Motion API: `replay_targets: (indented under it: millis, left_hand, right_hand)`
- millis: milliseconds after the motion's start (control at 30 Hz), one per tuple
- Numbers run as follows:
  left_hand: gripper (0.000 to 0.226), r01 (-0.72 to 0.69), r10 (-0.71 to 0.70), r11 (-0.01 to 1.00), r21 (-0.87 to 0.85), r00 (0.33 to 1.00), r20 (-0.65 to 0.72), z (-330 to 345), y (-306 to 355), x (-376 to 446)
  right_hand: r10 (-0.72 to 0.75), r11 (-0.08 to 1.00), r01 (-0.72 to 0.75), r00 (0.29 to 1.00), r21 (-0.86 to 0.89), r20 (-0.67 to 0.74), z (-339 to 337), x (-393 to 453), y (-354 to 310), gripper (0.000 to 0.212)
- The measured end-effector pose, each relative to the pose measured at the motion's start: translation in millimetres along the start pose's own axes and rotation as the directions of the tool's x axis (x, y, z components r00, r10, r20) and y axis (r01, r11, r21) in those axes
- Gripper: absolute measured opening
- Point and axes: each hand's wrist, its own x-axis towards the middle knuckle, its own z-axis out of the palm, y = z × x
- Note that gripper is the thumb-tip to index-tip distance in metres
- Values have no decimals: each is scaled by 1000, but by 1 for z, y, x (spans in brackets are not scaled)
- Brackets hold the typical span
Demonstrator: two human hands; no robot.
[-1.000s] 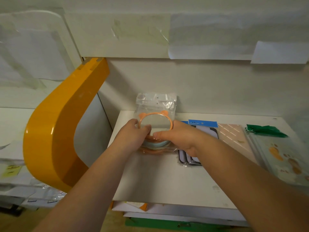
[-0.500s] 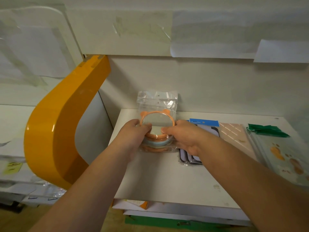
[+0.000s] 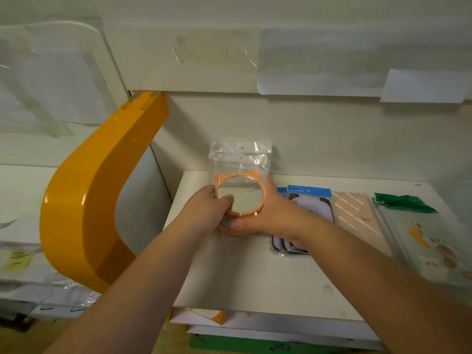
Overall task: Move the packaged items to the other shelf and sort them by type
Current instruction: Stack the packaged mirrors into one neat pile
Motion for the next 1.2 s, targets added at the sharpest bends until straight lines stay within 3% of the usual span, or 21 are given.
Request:
replay_targets:
  millis: [100, 300, 733, 867, 1067, 1200]
  left_hand:
    - [21, 3, -3, 1000, -24, 1000, 10, 0, 1, 1]
    - [16, 27, -27, 995, -96, 1000, 6, -1, -1, 3]
    - [14, 76, -63, 980, -183, 995, 75, -10, -4, 4]
    - [17, 100, -88, 981, -164, 993, 79, -11, -4, 4]
    - [57, 116, -123, 977, -177, 992, -30, -12, -7, 2]
    - [84, 108, -115, 978, -179, 993, -32, -10, -8, 0]
  right_hand:
    - [-56, 988, 57, 998, -144, 10, 6, 0, 4, 137]
    - [-59, 995, 52, 995, -87, -75, 9, -1, 5, 115]
    - [-69, 997, 64, 991, -53, -111, 17, 5, 5, 118]
    - [-59, 991, 44, 991, -130, -118, 13, -1, -1, 111]
    - [-79, 966, 45, 989, -253, -124, 16, 0, -3, 125]
    - [-105, 945, 50, 982, -322, -157, 13, -5, -5, 132]
